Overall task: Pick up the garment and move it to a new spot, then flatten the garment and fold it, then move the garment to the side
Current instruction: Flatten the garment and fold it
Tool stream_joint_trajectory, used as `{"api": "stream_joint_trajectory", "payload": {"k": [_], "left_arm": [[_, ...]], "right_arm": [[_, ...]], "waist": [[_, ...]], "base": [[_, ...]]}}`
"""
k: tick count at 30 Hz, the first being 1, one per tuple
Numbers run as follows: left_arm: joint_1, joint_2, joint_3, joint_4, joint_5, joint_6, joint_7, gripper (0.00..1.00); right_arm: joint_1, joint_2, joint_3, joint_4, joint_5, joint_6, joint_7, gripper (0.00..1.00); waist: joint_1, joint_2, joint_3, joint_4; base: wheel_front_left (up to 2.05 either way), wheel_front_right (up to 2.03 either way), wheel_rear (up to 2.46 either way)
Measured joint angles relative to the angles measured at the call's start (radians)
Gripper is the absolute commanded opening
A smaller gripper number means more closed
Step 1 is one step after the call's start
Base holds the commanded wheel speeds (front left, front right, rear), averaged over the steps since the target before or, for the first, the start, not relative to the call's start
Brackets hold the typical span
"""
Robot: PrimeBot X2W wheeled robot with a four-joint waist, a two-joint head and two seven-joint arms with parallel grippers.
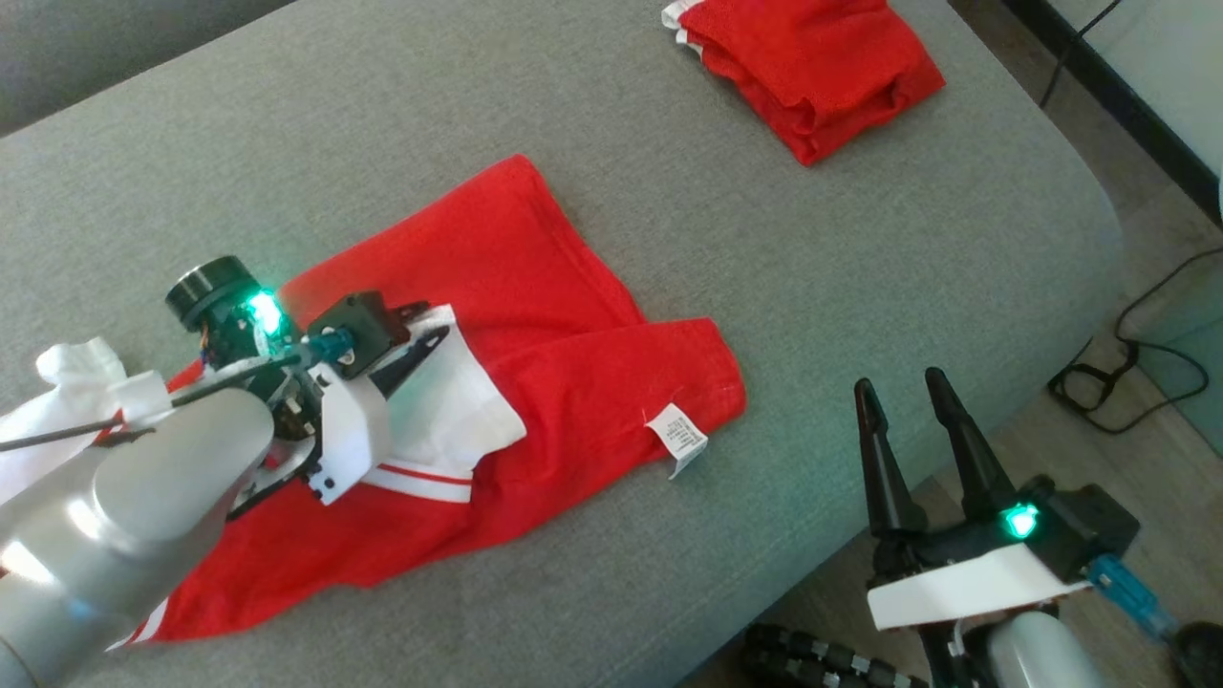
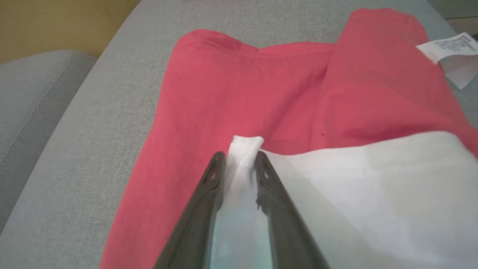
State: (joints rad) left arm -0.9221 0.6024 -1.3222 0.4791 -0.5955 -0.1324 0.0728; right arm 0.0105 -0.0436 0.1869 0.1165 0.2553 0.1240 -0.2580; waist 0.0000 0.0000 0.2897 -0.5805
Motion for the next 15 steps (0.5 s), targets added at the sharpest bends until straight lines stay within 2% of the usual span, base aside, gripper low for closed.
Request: {"api": "stream_joint_trajectory", "payload": {"k": [1, 2, 7, 12, 15], "left_arm": [[0.000, 0.000, 0.000, -0.001, 0.004, 0.000, -0.006, 0.09], [0.000, 0.001, 0.000, -0.001, 0.013, 0.000, -0.012, 0.00], [0.000, 0.007, 0.000, -0.022, 0.039, 0.000, -0.041, 0.00], [-0.006, 0.014, 0.001, -0.049, 0.042, 0.000, -0.137, 0.00], [-0.012, 0.029, 0.021, -0.076, 0.042, 0.029, -0.202, 0.00]], "right_arm": [[0.000, 0.000, 0.001, 0.001, 0.000, 0.000, 0.000, 1.00], [-0.001, 0.000, 0.002, 0.003, 0.000, 0.000, 0.000, 1.00], [0.000, 0.000, -0.004, 0.008, 0.000, 0.000, 0.000, 1.00], [0.002, 0.000, -0.025, 0.011, -0.002, 0.000, 0.000, 1.00], [0.004, 0.000, -0.020, 0.037, -0.005, 0.000, 0.000, 1.00]], "waist": [[0.0000, 0.0000, 0.000, 0.000], [0.0000, 0.0000, 0.000, 0.000], [-0.0001, 0.0000, -0.013, 0.005], [-0.0001, 0.0000, -0.033, 0.040], [-0.0001, 0.0000, -0.048, 0.073]], "base": [[0.00, 0.00, 0.00], [0.00, 0.00, 0.00], [0.00, 0.00, 0.00], [0.00, 0.00, 0.00], [0.00, 0.00, 0.00]]}}
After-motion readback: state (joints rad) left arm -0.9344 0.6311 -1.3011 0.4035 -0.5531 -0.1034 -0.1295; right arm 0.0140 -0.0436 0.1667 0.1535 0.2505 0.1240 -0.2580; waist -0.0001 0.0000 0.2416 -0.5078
